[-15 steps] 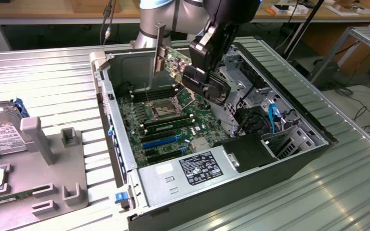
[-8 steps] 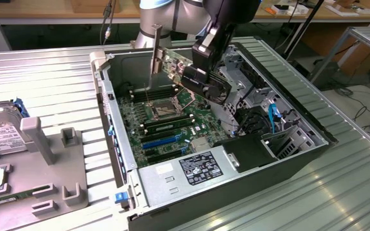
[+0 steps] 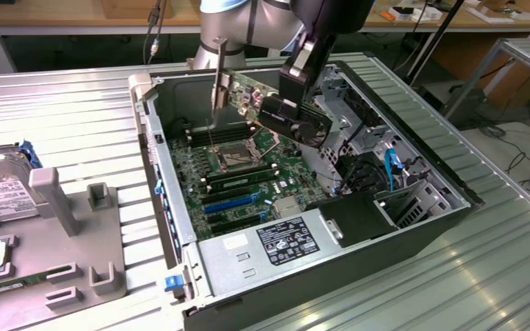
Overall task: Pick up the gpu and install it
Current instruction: 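Insert the gpu into the slot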
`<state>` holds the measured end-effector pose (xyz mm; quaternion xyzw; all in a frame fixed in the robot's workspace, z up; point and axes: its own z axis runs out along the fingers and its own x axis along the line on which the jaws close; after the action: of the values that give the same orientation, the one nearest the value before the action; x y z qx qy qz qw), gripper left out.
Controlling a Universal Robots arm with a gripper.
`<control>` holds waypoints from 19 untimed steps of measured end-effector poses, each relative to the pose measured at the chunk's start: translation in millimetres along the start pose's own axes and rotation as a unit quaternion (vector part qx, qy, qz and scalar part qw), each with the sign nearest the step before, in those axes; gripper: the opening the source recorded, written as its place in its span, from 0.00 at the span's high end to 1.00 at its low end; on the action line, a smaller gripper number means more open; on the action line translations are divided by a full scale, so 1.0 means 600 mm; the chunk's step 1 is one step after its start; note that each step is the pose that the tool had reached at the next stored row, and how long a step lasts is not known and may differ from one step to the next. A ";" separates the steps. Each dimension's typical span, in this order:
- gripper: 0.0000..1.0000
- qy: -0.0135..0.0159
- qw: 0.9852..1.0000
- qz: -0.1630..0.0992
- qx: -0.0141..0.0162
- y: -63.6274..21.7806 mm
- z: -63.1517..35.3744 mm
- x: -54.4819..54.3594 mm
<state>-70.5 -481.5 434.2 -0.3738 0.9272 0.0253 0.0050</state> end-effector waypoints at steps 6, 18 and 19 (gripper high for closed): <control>0.73 0.002 0.999 -0.039 -0.001 0.000 0.000 0.000; 0.73 0.005 0.995 -0.104 -0.003 0.000 0.000 0.000; 0.73 0.005 0.994 -0.111 -0.003 0.000 0.000 0.000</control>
<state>-70.5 -481.5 434.2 -0.4747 0.8798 0.0257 0.0021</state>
